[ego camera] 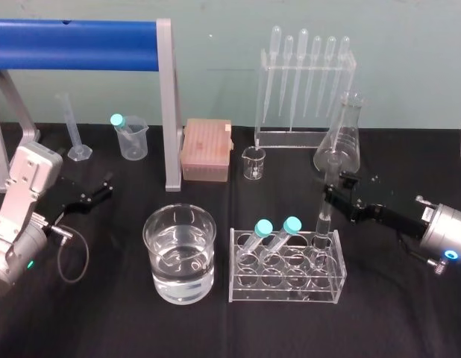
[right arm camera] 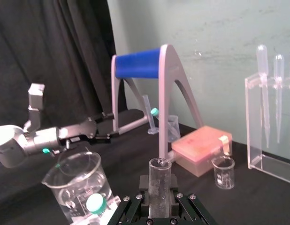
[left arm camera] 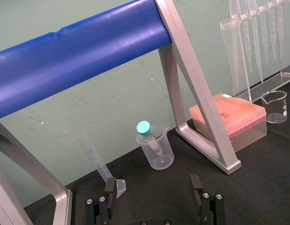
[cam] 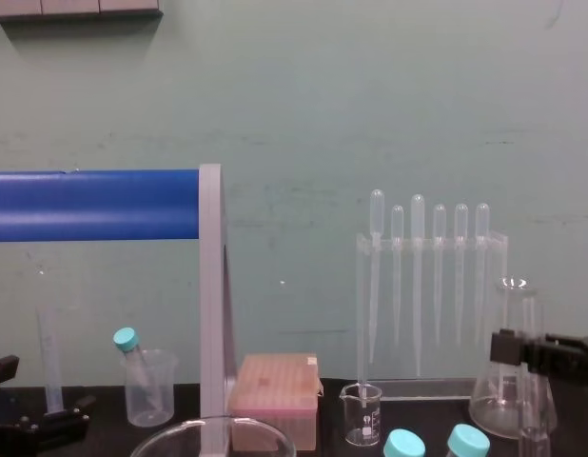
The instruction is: Hold the test tube with one hand and immerse one end into the beaker, then return it to the test tube rack.
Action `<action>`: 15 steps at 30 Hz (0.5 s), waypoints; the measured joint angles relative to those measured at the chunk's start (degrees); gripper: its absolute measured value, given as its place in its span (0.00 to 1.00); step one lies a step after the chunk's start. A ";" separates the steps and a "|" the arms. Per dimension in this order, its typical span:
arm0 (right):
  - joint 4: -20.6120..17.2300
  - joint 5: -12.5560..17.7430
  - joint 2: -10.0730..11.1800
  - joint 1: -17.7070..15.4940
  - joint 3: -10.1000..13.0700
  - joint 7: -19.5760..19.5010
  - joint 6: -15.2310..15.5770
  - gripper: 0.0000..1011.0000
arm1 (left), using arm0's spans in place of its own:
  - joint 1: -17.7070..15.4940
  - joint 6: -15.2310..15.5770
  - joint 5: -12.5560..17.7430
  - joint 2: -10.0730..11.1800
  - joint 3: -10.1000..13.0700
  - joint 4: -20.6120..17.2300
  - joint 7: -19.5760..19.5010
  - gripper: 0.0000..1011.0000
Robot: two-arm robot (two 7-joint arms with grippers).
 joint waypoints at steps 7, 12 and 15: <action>-1.74 2.29 0.52 -0.42 0.97 1.50 -0.81 0.22 | 0.00 0.00 0.00 0.00 0.00 0.00 0.00 0.99; -3.80 3.18 1.30 -0.72 2.16 1.83 -2.54 0.22 | 0.00 0.00 0.00 0.00 0.00 0.00 0.00 0.99; -4.63 3.38 1.52 -0.68 3.03 1.92 -4.08 0.22 | 0.00 0.00 0.00 0.00 0.00 0.00 0.00 0.99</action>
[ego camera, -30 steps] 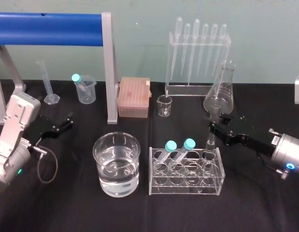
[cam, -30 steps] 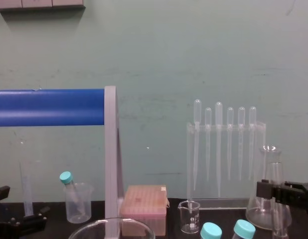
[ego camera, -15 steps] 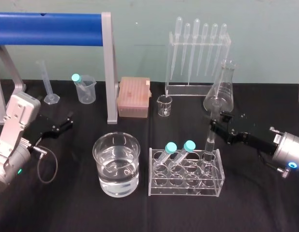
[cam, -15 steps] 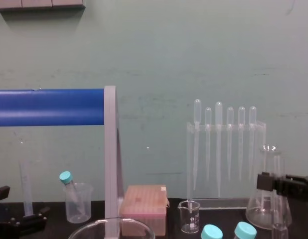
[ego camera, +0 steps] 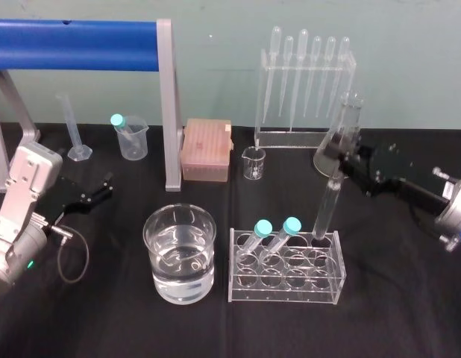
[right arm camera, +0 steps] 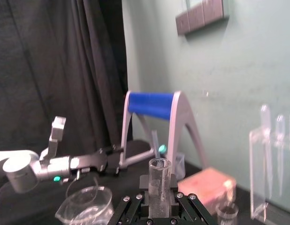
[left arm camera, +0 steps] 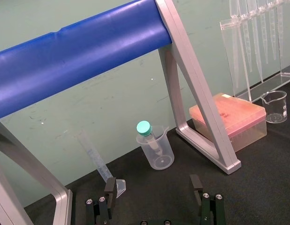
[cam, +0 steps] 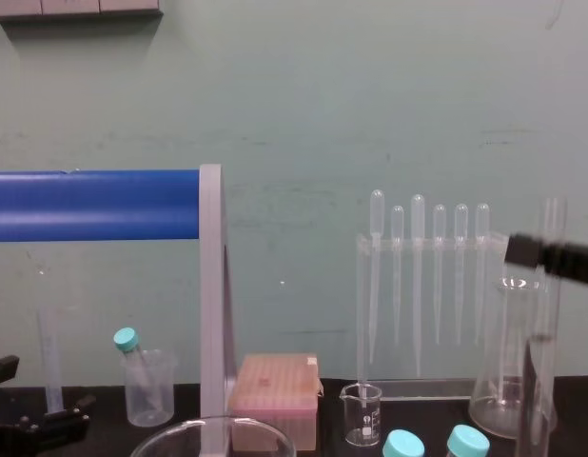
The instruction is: Hold the test tube with one hand and immerse one end into the beaker, then return it to the test tube rack.
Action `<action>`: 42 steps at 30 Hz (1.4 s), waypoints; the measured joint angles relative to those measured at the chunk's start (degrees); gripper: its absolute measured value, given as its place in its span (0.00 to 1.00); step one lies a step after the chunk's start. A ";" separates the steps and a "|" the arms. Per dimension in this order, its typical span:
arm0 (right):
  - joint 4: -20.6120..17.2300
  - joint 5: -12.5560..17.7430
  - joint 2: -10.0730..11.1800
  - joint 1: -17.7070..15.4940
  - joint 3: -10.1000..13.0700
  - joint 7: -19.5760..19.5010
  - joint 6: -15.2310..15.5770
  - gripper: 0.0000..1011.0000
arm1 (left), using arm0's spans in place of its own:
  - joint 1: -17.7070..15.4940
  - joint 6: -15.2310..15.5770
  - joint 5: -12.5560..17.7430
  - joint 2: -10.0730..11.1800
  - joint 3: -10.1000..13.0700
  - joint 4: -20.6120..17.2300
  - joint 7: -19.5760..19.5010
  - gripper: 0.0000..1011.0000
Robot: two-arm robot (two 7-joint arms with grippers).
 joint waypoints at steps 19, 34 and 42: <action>6.91 -4.72 -6.08 5.39 0.41 1.60 -9.46 0.22 | 0.00 0.00 0.00 0.00 0.00 0.00 0.00 0.99; 8.31 -6.89 -7.15 5.76 0.12 0.24 -9.97 0.22 | 0.00 0.00 0.00 0.00 0.00 0.00 0.00 0.99; 8.21 -6.77 -7.10 5.74 0.10 0.31 -9.92 0.22 | 0.00 0.00 0.00 0.00 0.00 0.00 0.00 0.99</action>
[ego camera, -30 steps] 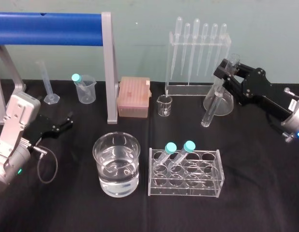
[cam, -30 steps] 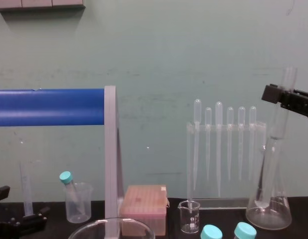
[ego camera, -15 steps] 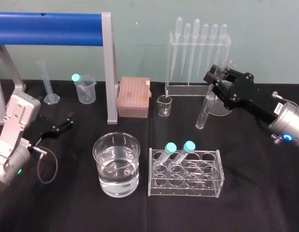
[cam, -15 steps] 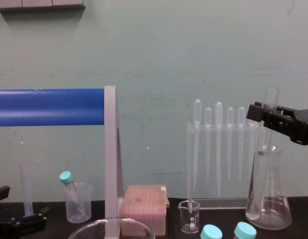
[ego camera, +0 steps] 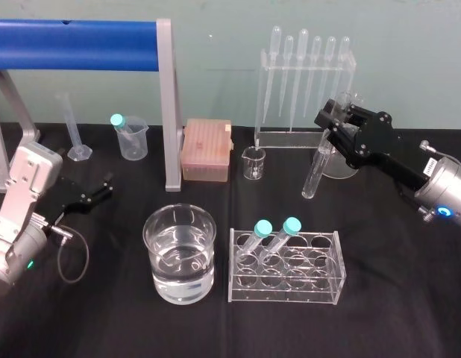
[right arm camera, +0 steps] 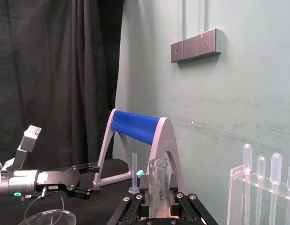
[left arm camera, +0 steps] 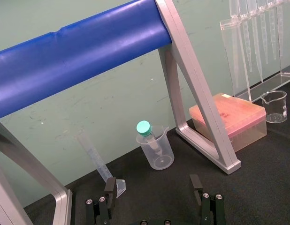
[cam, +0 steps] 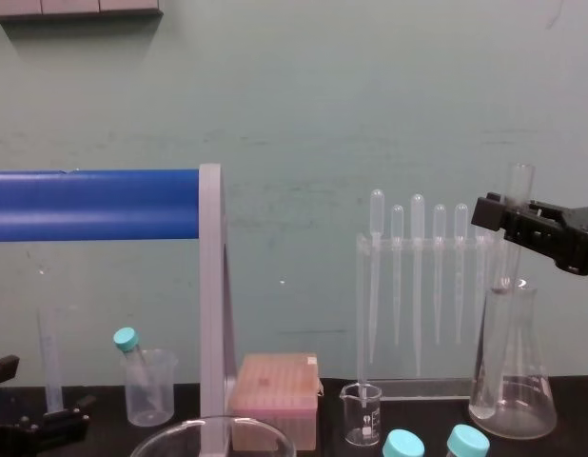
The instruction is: Hold the test tube with one hand and immerse one end into the beaker, then return it to the test tube rack.
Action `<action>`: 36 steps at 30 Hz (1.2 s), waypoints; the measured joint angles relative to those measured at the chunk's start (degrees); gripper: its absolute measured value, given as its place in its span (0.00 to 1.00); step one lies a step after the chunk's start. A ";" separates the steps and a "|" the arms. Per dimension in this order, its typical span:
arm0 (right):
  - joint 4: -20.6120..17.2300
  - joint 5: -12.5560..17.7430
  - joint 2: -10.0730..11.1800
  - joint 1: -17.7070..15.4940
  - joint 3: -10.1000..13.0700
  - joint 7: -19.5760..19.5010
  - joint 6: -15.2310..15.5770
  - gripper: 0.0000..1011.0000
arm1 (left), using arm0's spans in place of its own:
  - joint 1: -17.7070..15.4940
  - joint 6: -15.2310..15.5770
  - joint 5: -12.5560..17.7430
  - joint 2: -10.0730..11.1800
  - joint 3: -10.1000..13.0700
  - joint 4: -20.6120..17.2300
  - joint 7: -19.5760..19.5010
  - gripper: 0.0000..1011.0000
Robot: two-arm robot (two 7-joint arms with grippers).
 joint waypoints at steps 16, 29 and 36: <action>-0.10 0.17 0.07 0.00 0.00 0.11 0.09 0.22 | 0.00 0.00 0.00 0.00 0.00 0.00 0.00 0.99; -0.09 0.21 0.08 0.00 0.00 0.16 0.09 0.22 | 0.00 0.00 0.00 0.00 0.00 0.00 0.00 0.99; -0.09 0.21 0.08 0.00 0.00 0.16 0.09 0.22 | 0.00 0.00 0.00 0.00 0.00 0.00 0.00 0.99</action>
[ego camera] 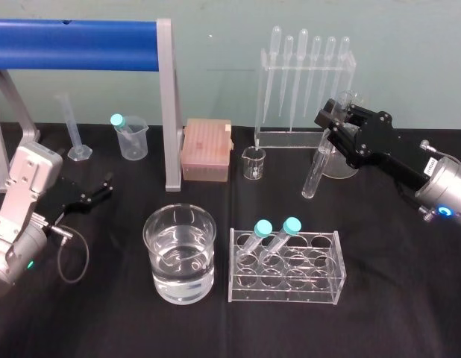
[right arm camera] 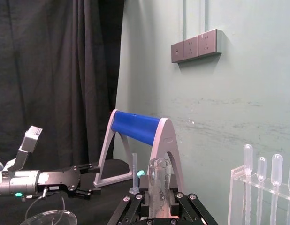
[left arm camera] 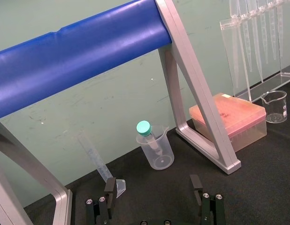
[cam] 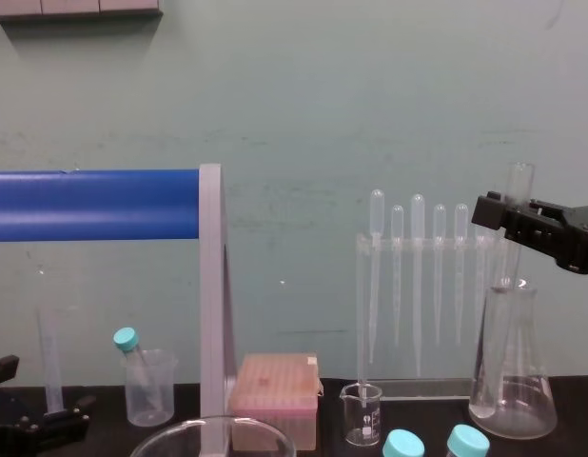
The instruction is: Hold the test tube with one hand and immerse one end into the beaker, then return it to the test tube rack.
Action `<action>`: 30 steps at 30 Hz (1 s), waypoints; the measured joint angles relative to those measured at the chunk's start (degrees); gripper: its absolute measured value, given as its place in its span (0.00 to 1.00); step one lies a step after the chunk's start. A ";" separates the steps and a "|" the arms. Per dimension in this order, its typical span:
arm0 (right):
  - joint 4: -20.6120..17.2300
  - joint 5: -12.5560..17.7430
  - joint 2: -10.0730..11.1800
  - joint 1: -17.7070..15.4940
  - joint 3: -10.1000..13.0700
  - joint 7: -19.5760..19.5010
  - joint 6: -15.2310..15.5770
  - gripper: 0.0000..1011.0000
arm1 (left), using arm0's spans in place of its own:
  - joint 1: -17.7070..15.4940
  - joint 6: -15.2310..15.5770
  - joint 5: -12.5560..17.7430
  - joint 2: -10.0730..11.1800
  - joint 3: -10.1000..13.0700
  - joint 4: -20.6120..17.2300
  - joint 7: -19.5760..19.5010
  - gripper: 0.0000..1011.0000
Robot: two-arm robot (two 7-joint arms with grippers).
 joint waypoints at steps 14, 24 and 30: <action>1.47 3.35 -1.98 2.82 -0.06 6.17 0.62 0.22 | 0.00 0.00 0.00 0.00 0.00 0.00 0.00 0.99; 2.45 6.33 -5.50 8.16 -4.99 14.39 2.81 0.22 | 0.00 0.00 0.00 0.00 0.00 0.00 0.00 0.99; 2.29 7.37 -7.19 10.27 -8.25 18.07 4.32 0.22 | 0.00 0.00 0.00 0.00 0.00 0.00 0.00 0.99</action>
